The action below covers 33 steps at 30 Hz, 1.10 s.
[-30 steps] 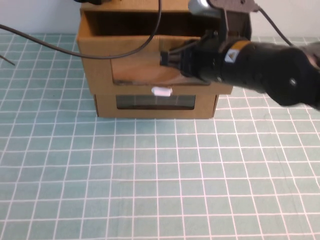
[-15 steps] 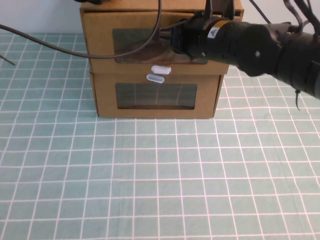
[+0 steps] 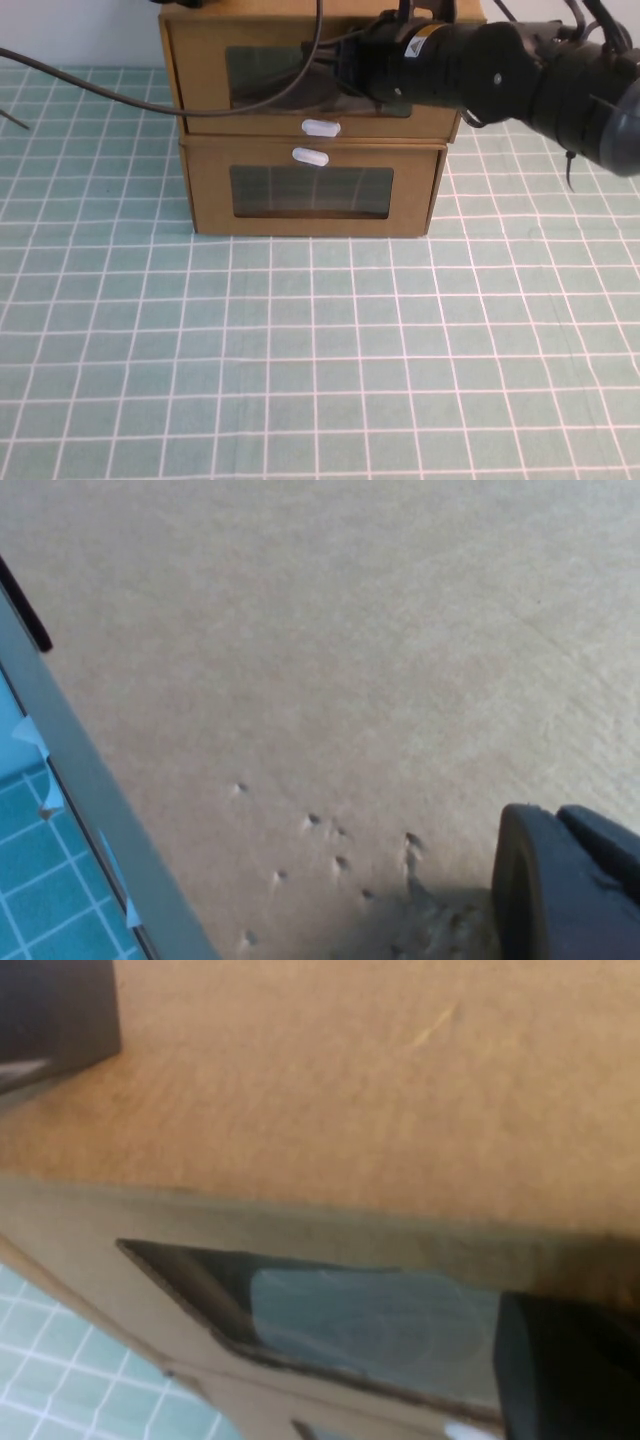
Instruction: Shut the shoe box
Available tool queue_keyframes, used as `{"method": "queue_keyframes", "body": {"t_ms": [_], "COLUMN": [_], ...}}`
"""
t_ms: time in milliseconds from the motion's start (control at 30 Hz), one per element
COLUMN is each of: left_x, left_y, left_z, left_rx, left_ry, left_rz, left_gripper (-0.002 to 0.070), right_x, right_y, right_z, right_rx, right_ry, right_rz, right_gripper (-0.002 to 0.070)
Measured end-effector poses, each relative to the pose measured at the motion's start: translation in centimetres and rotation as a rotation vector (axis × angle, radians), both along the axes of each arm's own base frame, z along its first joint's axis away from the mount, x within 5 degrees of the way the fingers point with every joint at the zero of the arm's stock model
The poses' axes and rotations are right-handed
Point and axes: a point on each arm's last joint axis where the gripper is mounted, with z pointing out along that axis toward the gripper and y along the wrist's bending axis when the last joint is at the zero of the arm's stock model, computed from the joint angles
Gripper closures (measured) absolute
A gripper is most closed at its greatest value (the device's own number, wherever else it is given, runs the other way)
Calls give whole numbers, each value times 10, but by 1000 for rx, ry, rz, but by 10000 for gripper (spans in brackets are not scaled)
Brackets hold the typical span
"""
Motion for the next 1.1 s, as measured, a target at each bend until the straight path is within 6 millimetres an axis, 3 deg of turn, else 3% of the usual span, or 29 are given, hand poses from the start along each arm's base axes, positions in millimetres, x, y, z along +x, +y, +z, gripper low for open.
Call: {"method": "queue_keyframes", "body": {"t_ms": [167, 267, 433, 600, 733, 833, 1100], "left_x": [-11, -21, -45, -76, -122, -167, -284], "left_y": [4, 8, 14, 23, 39, 54, 94], "left_z": [10, 23, 50, 70, 78, 70, 1], "left_rx": [43, 73, 86, 73, 31, 7, -83], "left_ry": [-6, -34, -74, -117, -214, -262, -400], "left_rz": [-15, -14, -26, -17, 53, 100, 228], "left_gripper": [680, 680, 680, 680, 680, 680, 680], "right_x": [-15, -36, -91, -154, -213, -256, -350], "right_y": [-10, -21, -49, -84, -120, -144, -196], "right_z": [19, 47, 102, 128, 122, 105, 50], "right_rx": [-42, -68, -106, -154, -166, -169, -114], "right_ry": [35, 43, 42, 55, 52, 55, -9], "right_rz": [26, 53, 107, 133, 134, 136, 143], "right_gripper": [687, 687, 687, 687, 687, 687, 687]}}
